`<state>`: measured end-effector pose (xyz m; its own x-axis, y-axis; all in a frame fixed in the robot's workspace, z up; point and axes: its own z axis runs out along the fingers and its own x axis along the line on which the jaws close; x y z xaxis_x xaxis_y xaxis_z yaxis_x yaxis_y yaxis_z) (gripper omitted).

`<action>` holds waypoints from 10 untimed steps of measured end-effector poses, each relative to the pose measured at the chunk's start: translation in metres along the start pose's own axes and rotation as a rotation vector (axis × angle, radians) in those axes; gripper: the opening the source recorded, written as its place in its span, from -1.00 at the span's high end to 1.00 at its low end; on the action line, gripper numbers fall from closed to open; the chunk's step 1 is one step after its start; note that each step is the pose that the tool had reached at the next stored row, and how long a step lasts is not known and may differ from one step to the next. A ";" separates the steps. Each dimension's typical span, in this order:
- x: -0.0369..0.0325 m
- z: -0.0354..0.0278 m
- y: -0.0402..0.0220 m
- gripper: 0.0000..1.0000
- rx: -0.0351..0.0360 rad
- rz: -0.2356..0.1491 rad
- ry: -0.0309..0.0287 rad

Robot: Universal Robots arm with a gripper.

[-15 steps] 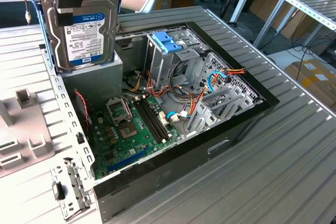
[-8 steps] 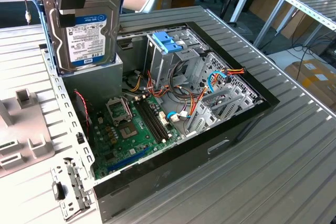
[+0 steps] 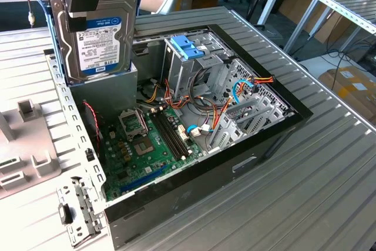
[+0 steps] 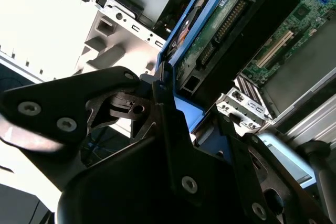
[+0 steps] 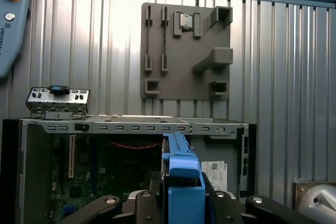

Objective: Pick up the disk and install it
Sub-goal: 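Pick up the disk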

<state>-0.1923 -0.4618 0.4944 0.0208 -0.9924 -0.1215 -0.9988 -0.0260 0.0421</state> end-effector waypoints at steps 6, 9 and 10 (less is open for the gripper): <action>0.0018 -0.0002 -0.0024 0.26 0.0000 0.000 -0.0001; 0.0030 -0.0003 -0.0043 0.26 0.0000 0.000 0.0000; 0.0032 -0.0004 -0.0047 0.26 0.0000 0.000 0.0000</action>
<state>-0.1875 -0.4649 0.4941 0.0207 -0.9924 -0.1215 -0.9988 -0.0260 0.0421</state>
